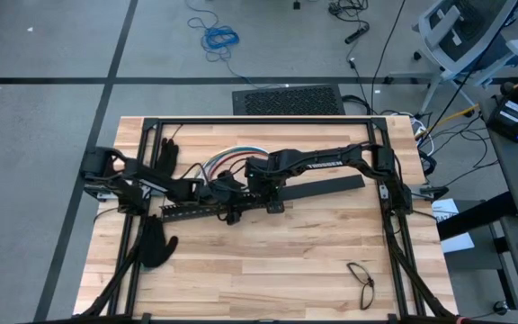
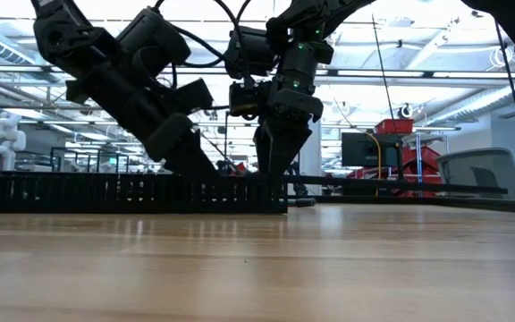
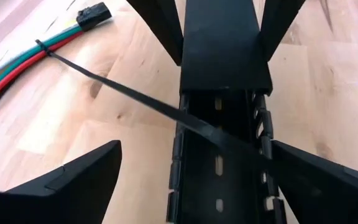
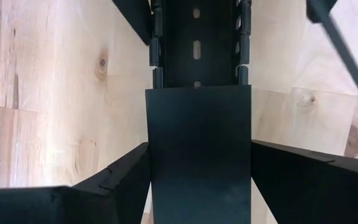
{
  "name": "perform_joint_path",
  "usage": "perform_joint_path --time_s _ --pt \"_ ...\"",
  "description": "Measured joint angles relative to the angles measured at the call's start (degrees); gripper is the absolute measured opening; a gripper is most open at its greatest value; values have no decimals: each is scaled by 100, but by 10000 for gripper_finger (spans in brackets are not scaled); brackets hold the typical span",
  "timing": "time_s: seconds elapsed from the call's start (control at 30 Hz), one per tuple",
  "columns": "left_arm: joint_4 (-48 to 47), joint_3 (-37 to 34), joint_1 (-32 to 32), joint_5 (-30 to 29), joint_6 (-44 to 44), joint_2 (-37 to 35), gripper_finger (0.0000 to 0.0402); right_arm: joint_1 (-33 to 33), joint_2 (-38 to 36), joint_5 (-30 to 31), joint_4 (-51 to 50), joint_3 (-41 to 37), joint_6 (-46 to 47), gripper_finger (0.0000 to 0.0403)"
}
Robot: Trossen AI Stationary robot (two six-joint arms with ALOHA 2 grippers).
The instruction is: Ziptie cables
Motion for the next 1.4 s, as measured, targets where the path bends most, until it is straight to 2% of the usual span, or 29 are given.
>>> perform_joint_path --time_s 0.23,0.43,0.7,0.87,1.07,1.4 --pt "-153 -129 -172 -63 82 -224 396 1 0 -8 -13 0 0 244" --pt "-57 -133 -190 -63 -613 -204 396 1 0 -11 -15 0 -2 244" --pt "17 -107 -177 -28 -632 -200 396 1 0 -11 -15 0 4 244" --pt "377 -105 -107 23 -761 -194 396 1 0 -11 -15 0 9 244" --pt "1257 -96 -101 176 -361 233 396 1 0 -8 -24 0 4 244" --pt "1148 -114 -111 309 -207 434 395 1 0 -4 -33 0 -2 244"
